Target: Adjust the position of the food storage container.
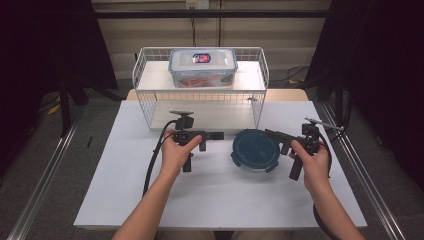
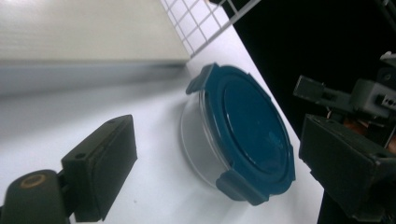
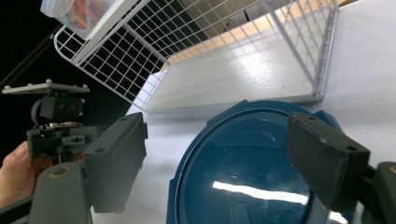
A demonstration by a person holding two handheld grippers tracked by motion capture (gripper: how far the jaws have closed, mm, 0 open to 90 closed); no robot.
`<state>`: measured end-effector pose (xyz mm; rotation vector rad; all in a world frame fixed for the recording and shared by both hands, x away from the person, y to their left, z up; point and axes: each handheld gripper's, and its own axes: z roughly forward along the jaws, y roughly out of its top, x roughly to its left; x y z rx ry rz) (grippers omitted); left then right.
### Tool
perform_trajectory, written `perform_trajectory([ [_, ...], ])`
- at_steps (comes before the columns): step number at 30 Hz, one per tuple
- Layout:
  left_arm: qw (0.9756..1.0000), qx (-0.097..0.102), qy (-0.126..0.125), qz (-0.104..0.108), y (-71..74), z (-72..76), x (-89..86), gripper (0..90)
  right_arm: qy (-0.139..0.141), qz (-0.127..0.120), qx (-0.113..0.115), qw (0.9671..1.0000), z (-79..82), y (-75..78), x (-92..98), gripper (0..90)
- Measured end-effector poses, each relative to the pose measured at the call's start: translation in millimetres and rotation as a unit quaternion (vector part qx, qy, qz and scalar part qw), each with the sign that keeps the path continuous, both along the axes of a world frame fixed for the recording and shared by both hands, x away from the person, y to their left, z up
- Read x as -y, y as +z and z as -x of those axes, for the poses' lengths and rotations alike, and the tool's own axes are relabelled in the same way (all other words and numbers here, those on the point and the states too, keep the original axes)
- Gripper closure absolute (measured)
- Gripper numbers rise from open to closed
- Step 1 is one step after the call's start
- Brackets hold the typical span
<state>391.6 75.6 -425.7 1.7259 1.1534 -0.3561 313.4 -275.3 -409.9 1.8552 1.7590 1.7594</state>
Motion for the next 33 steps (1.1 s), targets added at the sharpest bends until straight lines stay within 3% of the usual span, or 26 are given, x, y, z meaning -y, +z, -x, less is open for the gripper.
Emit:
perform_trajectory([
  [9,0.9997,-0.008,-0.023,0.000,-7.2,-0.9,6.3,10.4,-0.025,0.001,-0.010,0.9996,2.1,-9.5,15.1,22.6],
  [12,0.9996,-0.007,-0.026,-0.001,-6.2,-0.4,5.5,10.5,-0.038,0.011,-0.016,0.9991,3.0,-12.2,22.6,32.4],
  [15,0.9995,-0.010,-0.030,0.000,-6.5,-0.8,3.7,10.4,-0.052,0.037,-0.017,0.9978,2.8,-16.7,28.7,41.5],
  [18,0.9994,-0.020,-0.030,0.003,-6.5,0.6,2.7,10.3,-0.061,0.049,-0.038,0.9962,1.5,-24.6,33.4,49.0],
  [20,0.9994,-0.012,-0.032,-0.004,-7.4,-0.1,0.3,10.5,-0.062,0.050,-0.045,0.9958,1.4,-29.0,35.9,59.3],
  [25,0.9994,-0.018,-0.028,-0.001,-8.6,0.3,-2.1,11.1,-0.063,0.052,-0.056,0.9951,2.5,-32.2,37.4,74.8],
  [33,0.9993,-0.023,-0.028,0.004,-9.1,0.3,-2.9,11.7,-0.062,0.050,-0.070,0.9943,4.9,-37.5,36.4,81.6],
])
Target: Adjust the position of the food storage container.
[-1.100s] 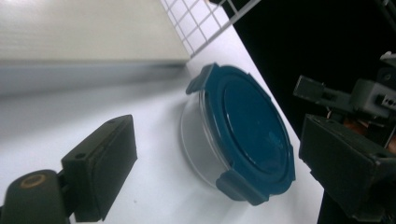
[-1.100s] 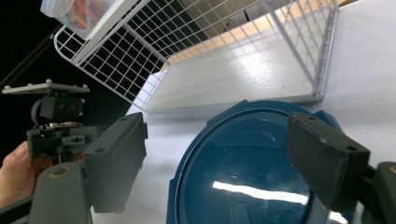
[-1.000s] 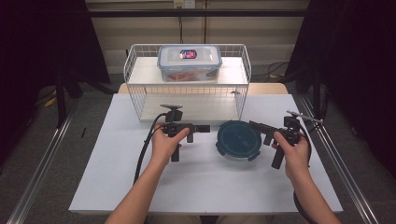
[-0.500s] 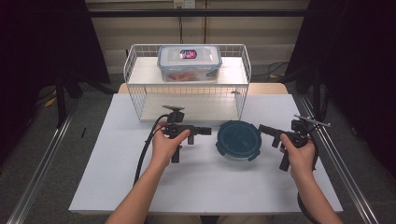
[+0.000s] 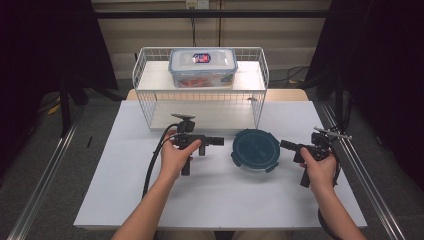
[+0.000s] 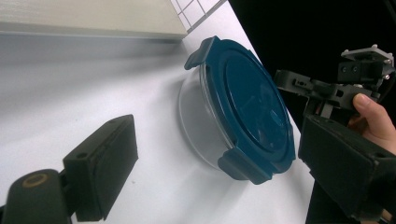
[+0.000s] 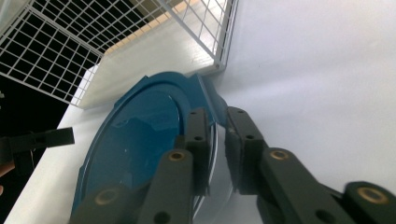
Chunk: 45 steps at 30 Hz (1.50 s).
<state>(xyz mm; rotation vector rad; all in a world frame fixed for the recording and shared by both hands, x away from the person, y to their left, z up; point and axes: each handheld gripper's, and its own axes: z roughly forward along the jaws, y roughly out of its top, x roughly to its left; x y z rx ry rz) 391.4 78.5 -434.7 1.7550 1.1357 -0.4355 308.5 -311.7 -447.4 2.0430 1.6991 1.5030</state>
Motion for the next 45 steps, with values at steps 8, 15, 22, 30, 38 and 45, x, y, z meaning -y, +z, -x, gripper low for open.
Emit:
perform_trajectory([
  [8,1.0000,0.000,0.006,0.003,0.9,0.7,-0.6,11.8,-0.005,0.004,-0.014,0.9999,1.6,-4.1,0.4,90.0],
  [15,0.9999,0.009,0.005,-0.004,0.9,-0.9,-4.1,11.9,0.000,0.001,-0.025,0.9997,-3.5,-10.3,-1.9,90.0],
  [22,0.9999,0.006,0.005,-0.006,0.4,-1.1,-5.0,12.3,0.012,0.000,-0.043,0.9990,-5.3,-18.5,-4.8,90.0],
  [30,0.9999,-0.003,0.010,-0.002,0.3,-1.3,-5.7,12.5,0.029,-0.016,-0.036,0.9988,-8.9,-22.3,-19.1,90.0],
  [38,0.9999,0.000,0.012,-0.009,2.3,0.9,-16.1,12.0,0.052,-0.012,-0.035,0.9979,-17.3,-22.9,-42.2,90.0],
  [45,0.9995,-0.004,0.031,-0.009,1.4,4.5,-29.2,12.3,0.065,-0.018,-0.027,0.9973,-30.7,-24.7,-61.9,90.0],
])
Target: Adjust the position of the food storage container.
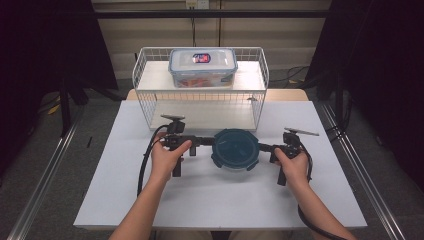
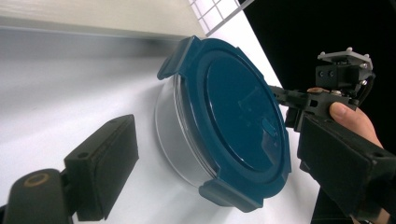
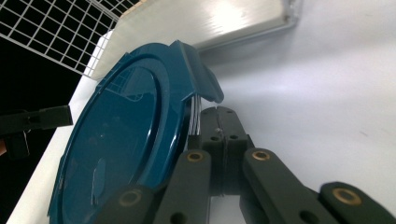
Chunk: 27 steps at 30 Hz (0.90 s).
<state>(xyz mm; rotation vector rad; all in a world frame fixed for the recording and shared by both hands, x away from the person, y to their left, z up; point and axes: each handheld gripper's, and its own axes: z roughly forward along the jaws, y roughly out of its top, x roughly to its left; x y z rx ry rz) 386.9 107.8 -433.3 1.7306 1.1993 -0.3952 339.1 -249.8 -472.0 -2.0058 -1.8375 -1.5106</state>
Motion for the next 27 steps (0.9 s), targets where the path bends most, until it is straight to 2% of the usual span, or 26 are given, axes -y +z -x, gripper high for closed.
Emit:
perform_trajectory([
  [2,1.0000,0.003,0.006,-0.004,-1.0,0.5,-2.2,12.4,0.004,-0.008,0.002,1.0000,-3.9,-1.7,-4.2,90.0],
  [5,0.9999,0.003,0.011,-0.008,-1.3,1.7,-3.8,12.4,0.006,-0.004,0.004,1.0000,-6.9,-2.1,-9.2,90.0],
  [7,0.9999,0.003,0.011,-0.008,-1.5,1.6,-5.0,12.5,0.004,0.010,0.002,0.9999,-5.9,-0.1,-8.5,84.0],
  [10,0.9999,-0.001,0.003,-0.013,-2.4,0.9,-5.2,12.8,-0.014,0.008,0.007,0.9998,-1.8,3.1,-2.9,73.3],
  [12,0.9998,0.005,0.000,-0.022,-3.3,0.7,-5.0,12.7,-0.021,-0.001,0.018,0.9996,3.3,7.5,1.6,68.2],
  [14,0.9999,0.000,0.003,-0.016,-4.1,1.3,-3.5,13.4,-0.029,-0.011,0.032,0.9990,10.0,12.5,5.6,63.5],
  [16,0.9997,0.004,0.015,-0.016,-5.5,1.5,-2.9,14.5,-0.034,-0.033,0.041,0.9981,16.6,14.9,8.4,58.8],
  [20,0.9996,0.004,0.022,-0.019,-7.6,2.9,-1.0,18.9,-0.035,-0.057,0.027,0.9974,23.9,10.9,7.6,58.9],
  [22,0.9994,0.005,0.024,-0.025,-8.4,3.4,0.2,21.1,-0.025,-0.068,0.023,0.9971,25.6,9.0,4.2,61.4],
  [25,0.9987,0.003,0.038,-0.032,-10.3,3.6,1.7,26.9,-0.023,-0.061,0.022,0.9976,26.2,8.5,-0.2,65.3],
  [27,0.9981,0.000,0.043,-0.043,-13.1,3.3,1.4,32.4,-0.022,-0.070,0.020,0.9971,25.9,8.1,-3.4,67.0],
])
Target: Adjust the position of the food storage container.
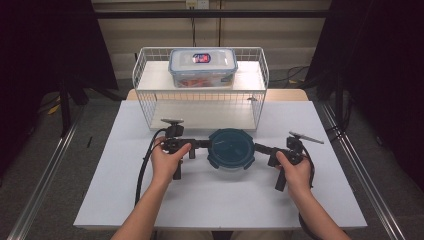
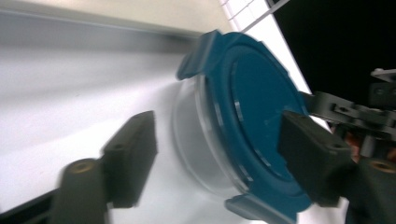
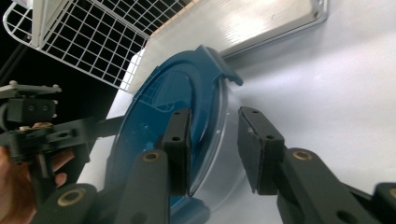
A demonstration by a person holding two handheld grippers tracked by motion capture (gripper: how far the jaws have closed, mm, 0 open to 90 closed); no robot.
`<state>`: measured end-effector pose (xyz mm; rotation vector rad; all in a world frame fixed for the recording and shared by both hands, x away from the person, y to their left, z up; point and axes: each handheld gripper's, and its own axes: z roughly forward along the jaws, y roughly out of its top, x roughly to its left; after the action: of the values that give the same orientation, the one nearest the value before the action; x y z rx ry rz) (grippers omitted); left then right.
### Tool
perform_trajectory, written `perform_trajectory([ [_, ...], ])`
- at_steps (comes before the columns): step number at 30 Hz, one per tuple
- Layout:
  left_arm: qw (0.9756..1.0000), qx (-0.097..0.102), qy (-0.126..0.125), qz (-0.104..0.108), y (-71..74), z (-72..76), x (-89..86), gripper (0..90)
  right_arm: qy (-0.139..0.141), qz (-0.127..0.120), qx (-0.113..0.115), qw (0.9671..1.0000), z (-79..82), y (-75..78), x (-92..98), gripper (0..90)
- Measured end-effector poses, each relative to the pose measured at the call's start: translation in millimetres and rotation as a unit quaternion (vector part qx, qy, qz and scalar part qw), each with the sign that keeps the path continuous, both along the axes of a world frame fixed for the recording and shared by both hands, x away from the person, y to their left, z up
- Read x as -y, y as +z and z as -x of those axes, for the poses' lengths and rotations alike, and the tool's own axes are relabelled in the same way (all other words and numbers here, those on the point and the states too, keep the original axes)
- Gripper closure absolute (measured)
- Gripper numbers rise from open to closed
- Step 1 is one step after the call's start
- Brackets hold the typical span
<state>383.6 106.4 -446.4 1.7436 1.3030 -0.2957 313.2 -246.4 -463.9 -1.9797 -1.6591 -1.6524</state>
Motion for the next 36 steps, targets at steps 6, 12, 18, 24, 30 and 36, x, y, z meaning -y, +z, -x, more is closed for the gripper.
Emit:
perform_trajectory([
  [6,0.9998,-0.021,0.004,0.005,-3.3,-0.3,-1.2,44.9,0.003,0.003,-0.008,1.0000,-1.2,-1.8,-7.5,70.0],
  [12,0.9997,-0.018,0.011,0.009,-4.6,-0.3,2.4,51.2,-0.002,0.004,-0.013,0.9999,-2.0,-3.0,-9.6,69.9],
  [18,0.9996,-0.026,0.007,0.013,-9.6,-1.6,8.5,52.2,-0.007,0.003,-0.016,0.9998,-2.6,-3.3,-10.8,69.0],
  [24,0.9981,-0.049,0.008,0.038,-8.4,0.1,11.2,59.8,-0.010,-0.002,-0.018,0.9998,-2.8,-4.0,-12.1,68.4],
  [30,0.9962,-0.075,-0.003,0.046,-8.8,1.2,9.5,64.9,-0.022,-0.021,-0.031,0.9991,-2.2,-5.2,-11.2,70.3],
  [36,0.9961,-0.072,0.010,0.049,-9.2,3.5,9.5,65.8,-0.034,-0.034,-0.035,0.9982,-1.5,-6.0,-11.7,71.6],
])
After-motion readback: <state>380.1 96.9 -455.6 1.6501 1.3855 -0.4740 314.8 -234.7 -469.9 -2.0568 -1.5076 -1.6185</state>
